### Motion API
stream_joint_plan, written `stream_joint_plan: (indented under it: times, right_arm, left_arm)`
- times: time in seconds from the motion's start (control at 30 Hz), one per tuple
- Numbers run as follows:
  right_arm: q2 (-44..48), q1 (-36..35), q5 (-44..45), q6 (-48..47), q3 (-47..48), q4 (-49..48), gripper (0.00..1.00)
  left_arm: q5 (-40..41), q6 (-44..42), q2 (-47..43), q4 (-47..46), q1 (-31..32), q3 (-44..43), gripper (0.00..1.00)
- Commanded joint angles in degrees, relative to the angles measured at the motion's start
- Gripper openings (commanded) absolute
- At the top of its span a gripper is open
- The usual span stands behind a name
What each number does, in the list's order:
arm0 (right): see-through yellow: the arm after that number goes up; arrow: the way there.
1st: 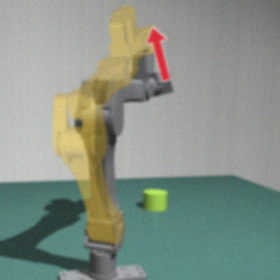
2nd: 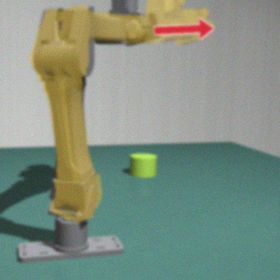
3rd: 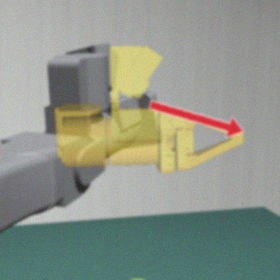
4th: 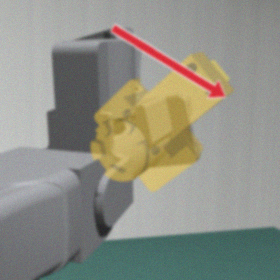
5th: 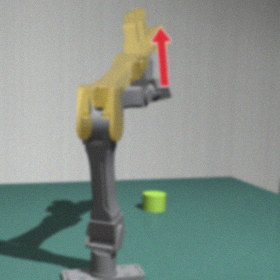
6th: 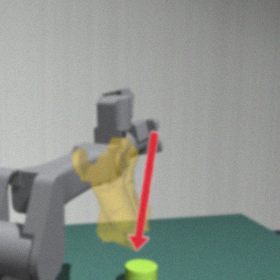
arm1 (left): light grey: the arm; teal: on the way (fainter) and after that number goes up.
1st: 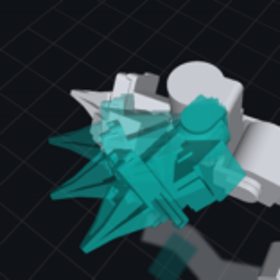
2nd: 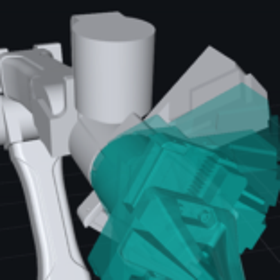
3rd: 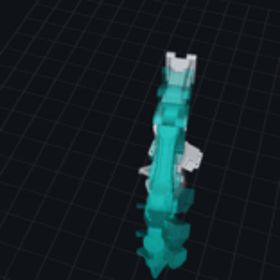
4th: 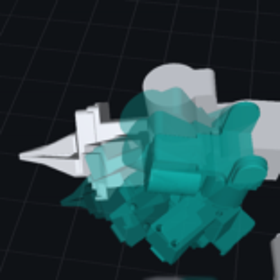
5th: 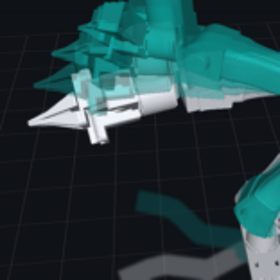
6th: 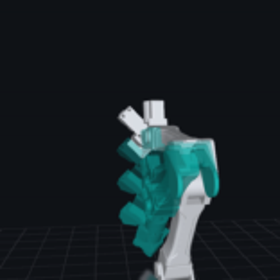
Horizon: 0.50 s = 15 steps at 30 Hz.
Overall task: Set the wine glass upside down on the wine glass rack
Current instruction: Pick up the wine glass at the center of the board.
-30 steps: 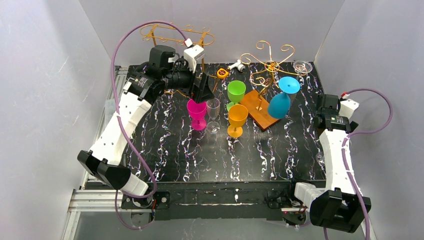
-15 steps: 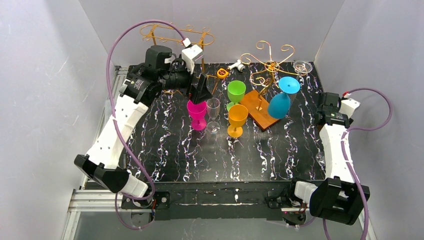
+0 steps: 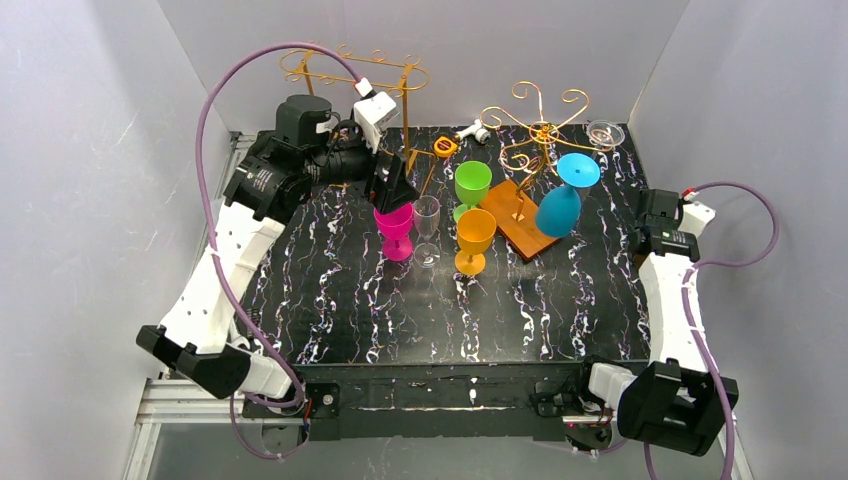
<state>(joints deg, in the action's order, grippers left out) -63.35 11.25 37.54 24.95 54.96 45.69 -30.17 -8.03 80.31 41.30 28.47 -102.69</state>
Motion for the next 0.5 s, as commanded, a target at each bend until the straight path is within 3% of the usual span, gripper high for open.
stream_joint_plan:
  times: [0.0,0.37,0.47]
  right_arm:
    - [3.8,-1.3,-10.9,3.2,3.2,3.8,0.01]
    - [15.4,-6.0,-21.7,0.7,12.7,15.3,0.01]
    - [17.0,-6.0,-28.5,0.0,15.8,18.4,0.01]
  left_arm:
    - [-1.9,0.9,-2.8,2.3,0.2,-0.3,0.99]
    - [1.5,3.8,-4.0,1.8,0.2,1.6,0.99]
    - [0.3,4.0,-4.5,2.3,0.1,2.7,0.99]
